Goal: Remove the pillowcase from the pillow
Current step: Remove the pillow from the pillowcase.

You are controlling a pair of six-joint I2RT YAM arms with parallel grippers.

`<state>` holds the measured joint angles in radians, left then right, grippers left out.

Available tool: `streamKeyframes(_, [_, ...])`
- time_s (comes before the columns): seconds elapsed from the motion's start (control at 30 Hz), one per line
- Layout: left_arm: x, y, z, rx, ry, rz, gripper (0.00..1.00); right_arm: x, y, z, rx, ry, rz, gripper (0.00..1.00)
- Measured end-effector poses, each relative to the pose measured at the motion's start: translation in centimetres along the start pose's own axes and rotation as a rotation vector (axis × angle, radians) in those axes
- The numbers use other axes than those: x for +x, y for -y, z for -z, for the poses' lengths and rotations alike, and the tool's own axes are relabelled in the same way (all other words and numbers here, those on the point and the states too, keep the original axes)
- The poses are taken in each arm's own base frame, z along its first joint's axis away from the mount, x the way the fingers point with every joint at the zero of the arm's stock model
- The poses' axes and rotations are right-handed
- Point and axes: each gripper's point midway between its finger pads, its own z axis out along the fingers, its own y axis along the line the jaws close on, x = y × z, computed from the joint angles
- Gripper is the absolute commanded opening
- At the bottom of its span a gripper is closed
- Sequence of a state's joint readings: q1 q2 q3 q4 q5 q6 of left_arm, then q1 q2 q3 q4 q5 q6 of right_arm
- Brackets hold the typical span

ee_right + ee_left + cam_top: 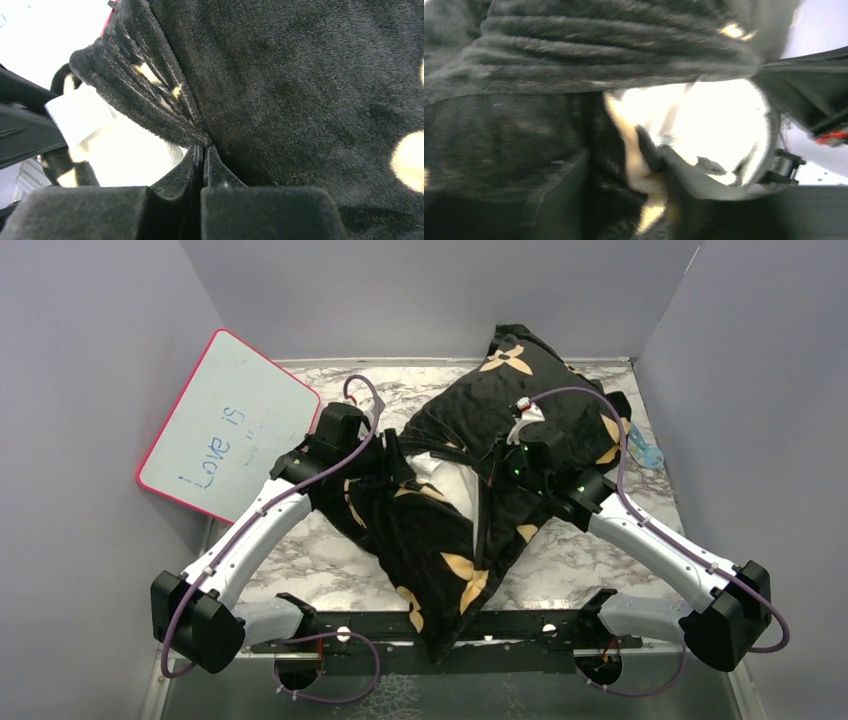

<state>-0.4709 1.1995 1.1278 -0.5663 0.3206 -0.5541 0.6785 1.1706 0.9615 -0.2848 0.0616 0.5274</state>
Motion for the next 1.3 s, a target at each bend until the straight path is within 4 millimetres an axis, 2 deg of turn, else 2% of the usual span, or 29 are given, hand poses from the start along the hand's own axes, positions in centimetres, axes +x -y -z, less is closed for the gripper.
streamKeyframes(0.07, [2.0,-1.7,-0.9,-0.042,-0.05,0.007,0.05,0.0,0.0,0.0,0.001,-0.002,0.0,0.01])
streamKeyframes(0.1, [2.5,-2.2,-1.1,-0.055,-0.06,0.006,0.0,0.0,0.1,0.1,0.006,-0.001,0.001,0.01])
streamKeyframes(0.2, [2.5,-3.3,-0.6,-0.11,-0.027,0.005,0.0,-0.8,0.6,0.3,0.055,0.02,0.008,0.01])
streamKeyframes(0.33, [1.2,-3.3,2.4,-0.157,0.098,-0.006,0.0,-2.0,1.1,0.9,0.109,0.051,0.023,0.01])
streamKeyframes(0.47, [2.6,-5.7,4.7,-0.24,0.134,0.041,0.0,-2.4,1.8,1.3,0.131,0.06,0.031,0.01])
streamKeyframes(0.6, [3.8,-6.7,4.6,-0.253,0.124,0.08,0.0,-2.1,1.5,1.8,0.103,0.054,0.037,0.01])
streamKeyframes(0.73, [4.3,-6.4,4.1,-0.206,0.118,0.087,0.0,-1.8,0.6,2.5,0.03,0.036,0.069,0.13])
streamKeyframes(0.9, [4.3,-6.3,3.8,-0.184,0.112,0.081,0.0,-1.6,-2.2,2.6,-0.131,-0.055,0.17,0.24])
streamKeyframes(1.03, [4.4,-6.6,3.6,-0.185,0.11,0.076,0.0,-2.4,-4.7,1.9,-0.226,-0.108,0.248,0.46])
streamKeyframes(1.13, [4.5,-6.8,3.4,-0.183,0.109,0.072,0.0,-3.1,-6.4,1.3,-0.266,-0.131,0.311,0.56])
streamKeyframes(1.3, [4.6,-6.7,3.3,-0.174,0.106,0.069,0.0,-3.7,-11.2,-0.4,-0.338,-0.149,0.445,0.69])
